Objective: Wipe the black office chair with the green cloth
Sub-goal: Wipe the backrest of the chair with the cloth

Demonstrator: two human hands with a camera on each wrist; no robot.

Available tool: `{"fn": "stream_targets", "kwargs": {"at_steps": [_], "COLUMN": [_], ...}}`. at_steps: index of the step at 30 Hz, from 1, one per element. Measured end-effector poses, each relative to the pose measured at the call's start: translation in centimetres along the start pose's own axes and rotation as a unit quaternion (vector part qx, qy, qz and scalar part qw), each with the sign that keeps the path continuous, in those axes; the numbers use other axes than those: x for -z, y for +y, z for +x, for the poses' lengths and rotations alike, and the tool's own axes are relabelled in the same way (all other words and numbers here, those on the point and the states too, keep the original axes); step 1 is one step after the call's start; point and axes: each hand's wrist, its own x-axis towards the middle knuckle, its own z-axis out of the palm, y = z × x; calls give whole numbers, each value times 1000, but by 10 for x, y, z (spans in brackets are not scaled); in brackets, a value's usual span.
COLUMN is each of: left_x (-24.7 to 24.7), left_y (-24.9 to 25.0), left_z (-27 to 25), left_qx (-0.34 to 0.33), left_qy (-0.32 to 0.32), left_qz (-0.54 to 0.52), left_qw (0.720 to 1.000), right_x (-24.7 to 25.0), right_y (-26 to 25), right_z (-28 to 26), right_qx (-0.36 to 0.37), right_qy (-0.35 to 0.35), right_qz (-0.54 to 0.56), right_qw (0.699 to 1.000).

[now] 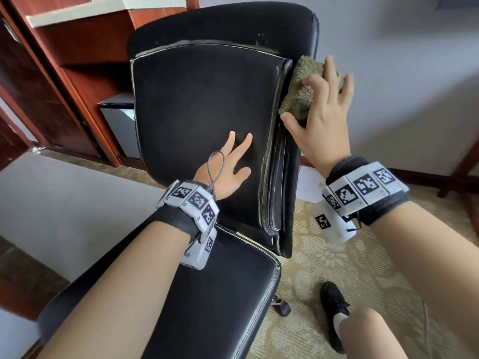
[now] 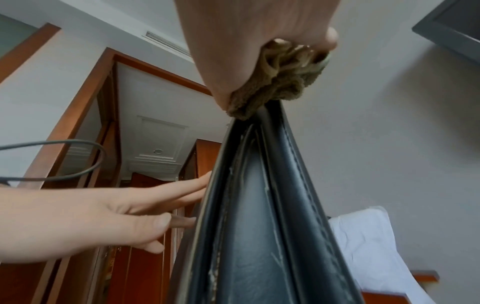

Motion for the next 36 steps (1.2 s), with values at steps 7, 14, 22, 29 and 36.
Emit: {"fn": "stream_targets", "kwargs": {"at_steps": [7,14,22,29,36], "left_x": [0,-4,-1,1,-1], "left_y": [-2,1,3,3,3], "left_z": [0,-1,-2,-3,0], "left_qx": [-3,-4,12,14,13], "left_qy": [-2,5,-10,-21,-22], "left_qz": [-4,-17,-38,-29,-25], "left_qw": [1000,1000,999,999,999], "right_x": [16,23,-7,1,20], "right_y": [7,-10,-15,-10,-16], "right_z": [-4,17,-32,-13,51], "right_qx": [-63,60,105,127,56], "right_qy": [62,8,-33,-82,-53], "right_qz": [160,-29,-97,-147,-154], "right_qw": [983,998,989,978,985]}}
